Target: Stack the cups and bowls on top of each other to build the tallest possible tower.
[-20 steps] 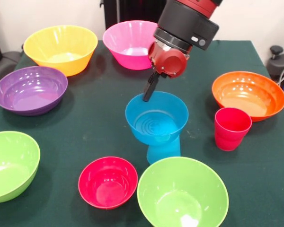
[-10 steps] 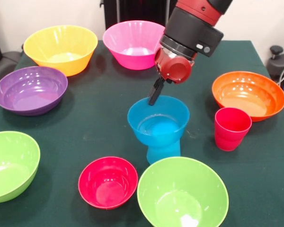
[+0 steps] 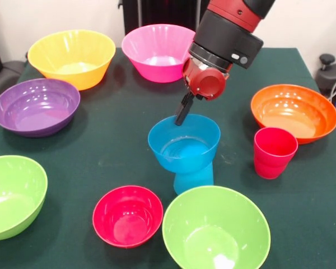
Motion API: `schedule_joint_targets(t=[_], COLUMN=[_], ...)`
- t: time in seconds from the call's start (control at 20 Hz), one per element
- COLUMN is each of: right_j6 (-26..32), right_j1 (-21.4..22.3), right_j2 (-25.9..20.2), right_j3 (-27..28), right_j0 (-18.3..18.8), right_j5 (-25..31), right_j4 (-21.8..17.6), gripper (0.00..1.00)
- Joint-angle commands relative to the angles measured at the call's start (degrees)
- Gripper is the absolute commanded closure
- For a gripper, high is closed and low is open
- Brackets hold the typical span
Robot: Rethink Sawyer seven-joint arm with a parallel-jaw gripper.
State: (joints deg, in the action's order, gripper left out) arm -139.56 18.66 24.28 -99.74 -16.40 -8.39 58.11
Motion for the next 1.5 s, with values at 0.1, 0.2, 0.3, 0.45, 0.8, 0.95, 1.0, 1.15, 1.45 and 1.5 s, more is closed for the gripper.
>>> schedule_joint_targets(t=[0.1,0.2,0.3,0.45,0.8,0.95,1.0,1.15,1.45,1.5], right_j6=[-10.54,-10.63,-10.4,-9.72,-8.58,-8.3,-8.26,-8.33,-8.75,-8.84], right_j1=[-2.63,-2.6,-2.91,-4.35,-6.06,-6.42,-6.6,-7.07,-7.77,-7.77], right_j2=[-5.63,-5.79,-5.39,-3.43,-1.66,-0.98,-0.74,-0.21,0.91,0.95], right_j3=[2.05,2.16,2.67,4.06,5.71,6.1,6.25,6.77,7.38,7.38], right_j0=[0.48,0.64,0.38,-1.05,-2.29,-2.57,-2.69,-2.93,-3.66,-3.71], right_j5=[0.24,0.13,0.6,2.65,4.29,5.13,5.37,6.0,7.27,7.36], right_j4=[1.3,1.25,1.91,4.72,7.84,8.56,8.75,9.24,9.96,9.94], gripper=[1.0,1.0,1.0,1.0,1.0,1.0,1.0,1.0,1.0,1.0])
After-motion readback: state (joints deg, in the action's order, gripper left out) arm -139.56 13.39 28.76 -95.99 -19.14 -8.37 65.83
